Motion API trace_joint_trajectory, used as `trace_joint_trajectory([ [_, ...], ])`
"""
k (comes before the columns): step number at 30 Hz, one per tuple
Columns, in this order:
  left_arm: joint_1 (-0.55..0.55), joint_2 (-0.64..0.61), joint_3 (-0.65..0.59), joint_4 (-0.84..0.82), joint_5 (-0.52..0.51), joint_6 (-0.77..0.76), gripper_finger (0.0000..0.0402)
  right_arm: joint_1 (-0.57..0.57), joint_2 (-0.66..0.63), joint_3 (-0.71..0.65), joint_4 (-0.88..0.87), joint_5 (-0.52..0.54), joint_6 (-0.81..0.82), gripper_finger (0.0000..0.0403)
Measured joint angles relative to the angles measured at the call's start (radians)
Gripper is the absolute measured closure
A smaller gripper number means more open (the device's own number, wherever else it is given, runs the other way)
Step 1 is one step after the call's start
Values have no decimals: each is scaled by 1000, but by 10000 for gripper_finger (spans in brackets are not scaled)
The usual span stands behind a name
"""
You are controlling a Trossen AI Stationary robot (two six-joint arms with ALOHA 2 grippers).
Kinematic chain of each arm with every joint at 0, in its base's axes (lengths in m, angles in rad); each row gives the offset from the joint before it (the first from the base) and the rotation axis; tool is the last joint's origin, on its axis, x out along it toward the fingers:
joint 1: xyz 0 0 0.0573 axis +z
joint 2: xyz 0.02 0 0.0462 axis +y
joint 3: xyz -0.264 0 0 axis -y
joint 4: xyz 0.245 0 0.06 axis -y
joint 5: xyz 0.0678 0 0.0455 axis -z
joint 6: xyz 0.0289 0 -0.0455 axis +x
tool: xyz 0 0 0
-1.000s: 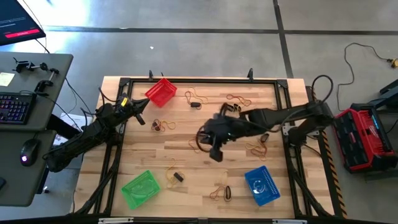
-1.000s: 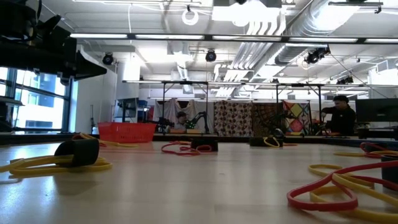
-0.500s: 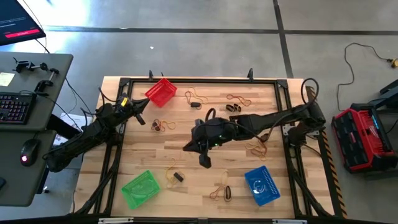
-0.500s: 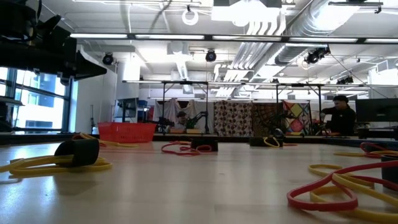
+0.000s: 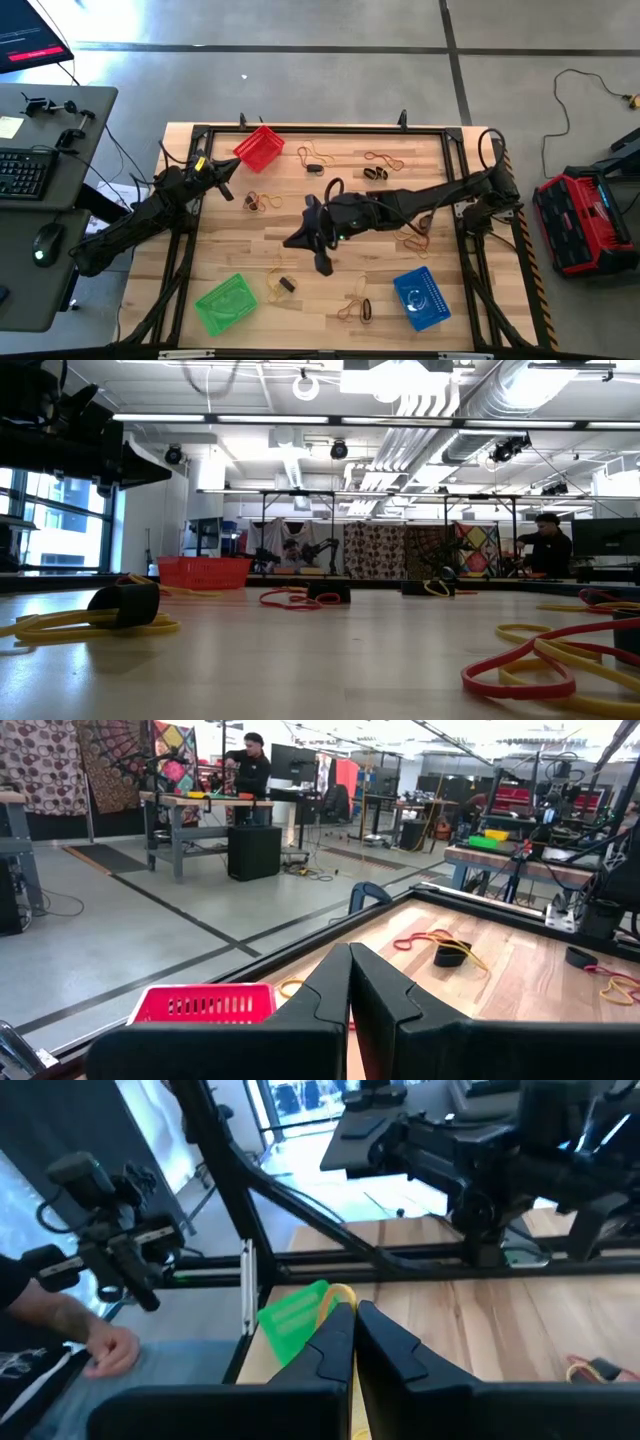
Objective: Sort rubber bands into baskets
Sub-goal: Put the yellow rubber band into the green basket
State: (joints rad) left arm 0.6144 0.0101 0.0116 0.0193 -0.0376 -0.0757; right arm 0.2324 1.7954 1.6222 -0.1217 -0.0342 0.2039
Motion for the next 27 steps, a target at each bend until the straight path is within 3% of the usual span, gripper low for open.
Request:
trace_joint_trajectory([
  [15,0,0,0,0,0,0,401,25,48,35,73,14,-36,403],
  [27,0,0,0,0,0,0,401,26,403,637,-307,0,-117,403],
])
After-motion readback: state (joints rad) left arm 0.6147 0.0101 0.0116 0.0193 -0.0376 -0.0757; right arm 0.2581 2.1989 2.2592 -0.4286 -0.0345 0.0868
